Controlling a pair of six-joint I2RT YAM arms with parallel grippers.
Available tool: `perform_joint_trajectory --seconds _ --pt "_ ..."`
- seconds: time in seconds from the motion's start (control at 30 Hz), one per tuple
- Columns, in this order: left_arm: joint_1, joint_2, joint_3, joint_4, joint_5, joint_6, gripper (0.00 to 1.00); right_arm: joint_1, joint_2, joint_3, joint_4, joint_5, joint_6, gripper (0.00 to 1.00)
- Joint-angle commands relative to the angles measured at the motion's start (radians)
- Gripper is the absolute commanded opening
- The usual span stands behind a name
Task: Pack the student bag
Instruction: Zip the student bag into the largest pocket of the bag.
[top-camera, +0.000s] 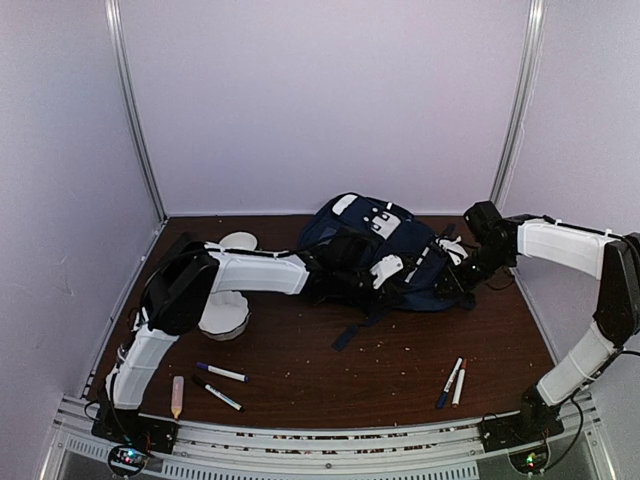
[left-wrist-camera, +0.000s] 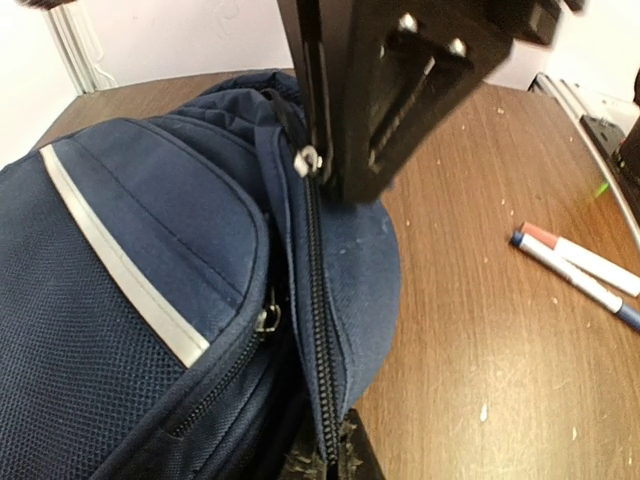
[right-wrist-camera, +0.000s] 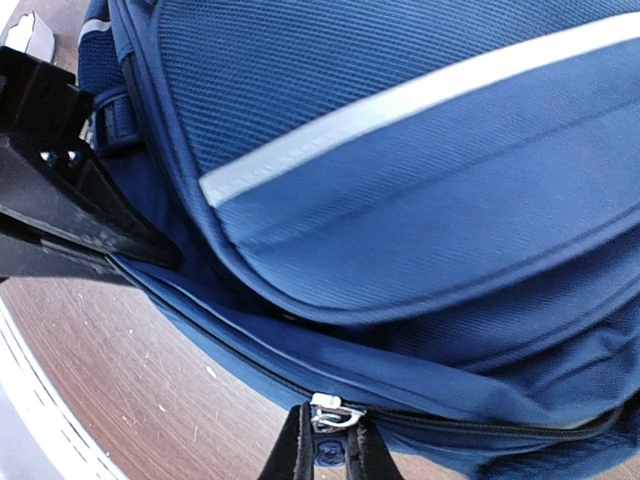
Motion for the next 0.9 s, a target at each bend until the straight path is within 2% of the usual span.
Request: perform_joint_trajectory --seconds 0.0,0.23,0.53,0.87 --pt "0.007 -0.119 -0.059 0.032 -0.023 0.054 0.00 -0.054 -0.020 -0.011 -0.069 0.084 -0.042 0.00" --pt "0.010 -0.189 -0.184 -0.048 -0.130 0.125 0.00 -0.119 -0.009 -0.019 -0.092 0.109 -0.086 0.00" --pt "0.015 -0.304 -0.377 -0.119 -0.378 0.191 0.00 -0.160 0.039 -0.022 -0.085 0.145 -0.136 0.00" --pt "0.063 -0.409 -0.555 -0.119 -0.477 0.180 0.00 -0.174 0.101 -0.003 -0.015 0.141 -0.139 0.00"
